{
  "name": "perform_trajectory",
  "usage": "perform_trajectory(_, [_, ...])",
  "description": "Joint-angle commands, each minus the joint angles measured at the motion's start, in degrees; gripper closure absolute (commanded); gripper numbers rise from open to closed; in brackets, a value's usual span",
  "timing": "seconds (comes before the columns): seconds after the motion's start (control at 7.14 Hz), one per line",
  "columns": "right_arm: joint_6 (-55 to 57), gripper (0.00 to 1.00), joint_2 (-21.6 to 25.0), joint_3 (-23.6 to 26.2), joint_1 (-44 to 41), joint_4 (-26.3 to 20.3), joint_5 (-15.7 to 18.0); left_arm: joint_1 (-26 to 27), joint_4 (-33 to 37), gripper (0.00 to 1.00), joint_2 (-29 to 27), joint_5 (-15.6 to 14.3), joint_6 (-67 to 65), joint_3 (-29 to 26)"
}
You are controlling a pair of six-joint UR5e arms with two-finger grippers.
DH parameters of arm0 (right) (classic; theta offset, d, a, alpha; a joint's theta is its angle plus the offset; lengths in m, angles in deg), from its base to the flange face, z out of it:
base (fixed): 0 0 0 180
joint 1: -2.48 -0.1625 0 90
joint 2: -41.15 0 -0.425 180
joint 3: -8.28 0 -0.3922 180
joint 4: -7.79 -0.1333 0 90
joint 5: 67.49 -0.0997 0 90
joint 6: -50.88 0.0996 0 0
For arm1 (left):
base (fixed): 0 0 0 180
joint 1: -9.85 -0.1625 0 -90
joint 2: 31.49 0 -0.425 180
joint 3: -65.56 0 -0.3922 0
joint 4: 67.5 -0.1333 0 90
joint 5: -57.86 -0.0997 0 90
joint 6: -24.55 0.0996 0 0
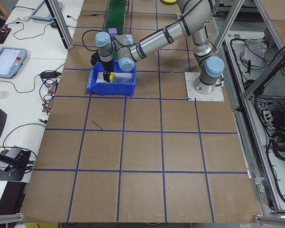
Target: Move block left to right into plate
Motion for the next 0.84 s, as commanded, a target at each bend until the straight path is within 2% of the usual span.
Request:
perform_trajectory(0.0, [-0.1,0.0,-0.6,-0.2,0.0,1.3,0.0,0.0,-0.7,0.16,-0.2,0.5,2.1,0.1])
perform_trajectory(0.14, [-0.1,0.0,-0.6,-0.4,0.0,1.3,0.0,0.0,-1.6,0.37,-0.5,1.8,2.6,0.0])
perform_trajectory(0.28, [-0.1,0.0,-0.8,-0.2,0.0,1.3,0.1,0.0,-1.7,0.51,-0.5,1.8,2.8,-0.1])
perform_trajectory(0.42, [-0.1,0.0,-0.8,-0.2,0.0,1.3,0.1,0.0,-1.7,0.55,1.1,1.7,3.2,-0.3])
perform_trajectory(0.7, [-0.1,0.0,-0.8,0.3,0.1,1.3,0.5,0.3,-1.1,0.55,7.7,1.9,2.4,-2.1])
